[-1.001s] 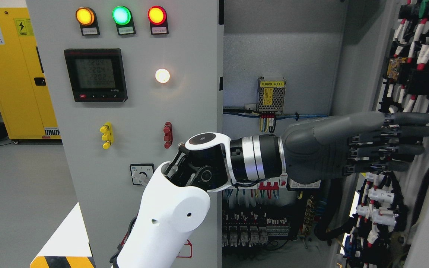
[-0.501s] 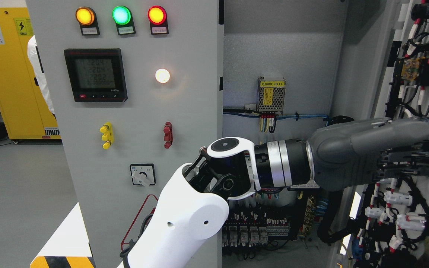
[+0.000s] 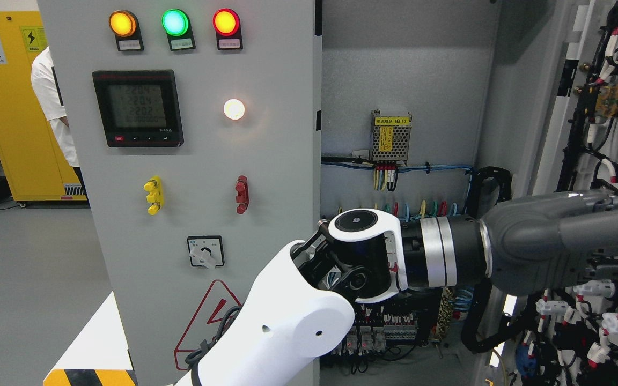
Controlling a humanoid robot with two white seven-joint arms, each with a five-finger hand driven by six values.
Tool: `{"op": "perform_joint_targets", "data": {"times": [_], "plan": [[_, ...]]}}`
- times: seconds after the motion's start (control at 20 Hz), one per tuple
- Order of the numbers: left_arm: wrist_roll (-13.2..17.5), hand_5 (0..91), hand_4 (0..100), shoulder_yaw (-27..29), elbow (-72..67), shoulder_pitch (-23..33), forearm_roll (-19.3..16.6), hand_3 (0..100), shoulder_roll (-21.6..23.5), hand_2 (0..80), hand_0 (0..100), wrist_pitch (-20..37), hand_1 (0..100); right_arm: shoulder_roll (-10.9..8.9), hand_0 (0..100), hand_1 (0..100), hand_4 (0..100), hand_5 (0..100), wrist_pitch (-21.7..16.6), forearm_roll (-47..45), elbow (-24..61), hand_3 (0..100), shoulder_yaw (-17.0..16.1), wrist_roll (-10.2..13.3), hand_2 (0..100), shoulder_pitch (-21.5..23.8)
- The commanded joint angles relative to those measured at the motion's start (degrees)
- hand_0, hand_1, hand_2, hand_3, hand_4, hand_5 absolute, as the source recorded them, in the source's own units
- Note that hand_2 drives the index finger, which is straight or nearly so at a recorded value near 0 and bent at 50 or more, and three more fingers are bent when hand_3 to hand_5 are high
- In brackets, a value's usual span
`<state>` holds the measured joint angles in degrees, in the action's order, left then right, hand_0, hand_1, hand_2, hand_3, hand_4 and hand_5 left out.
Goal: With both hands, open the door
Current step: 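Push the ajar door open outward with the left hand, then withdraw the left hand from the opened door and lower it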
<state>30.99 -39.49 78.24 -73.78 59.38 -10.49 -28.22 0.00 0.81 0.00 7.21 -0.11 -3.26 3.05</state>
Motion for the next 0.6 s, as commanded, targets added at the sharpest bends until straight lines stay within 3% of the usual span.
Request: {"op": "perform_joint_targets", "data": {"times": [0.0,0.4,0.55], "plan": [[-0.3,0.0,0,-7.3,-0.7,-1.0,1.4,0,-0.2,0.0,12,2.1,56,-0.97,0,50,0,0,0.0,0.8,0.0,0,-1.8,0.0,4,0.0],[-0.3,0.0,0,-7.5,-1.0,-0.9,1.2,0,-0.1,0.0,12,2.9,56,-0.97,0,50,0,0,0.0,0.8,0.0,0,-1.8,0.0,4,0.0],[-0.3,0.0,0,-3.1,-0.6,-0.5,0.5,0,0.2,0.0,12,1.9,56,-0.97,0,50,0,0,0.0,0.8,0.0,0,-1.8,0.0,4,0.0]]}}
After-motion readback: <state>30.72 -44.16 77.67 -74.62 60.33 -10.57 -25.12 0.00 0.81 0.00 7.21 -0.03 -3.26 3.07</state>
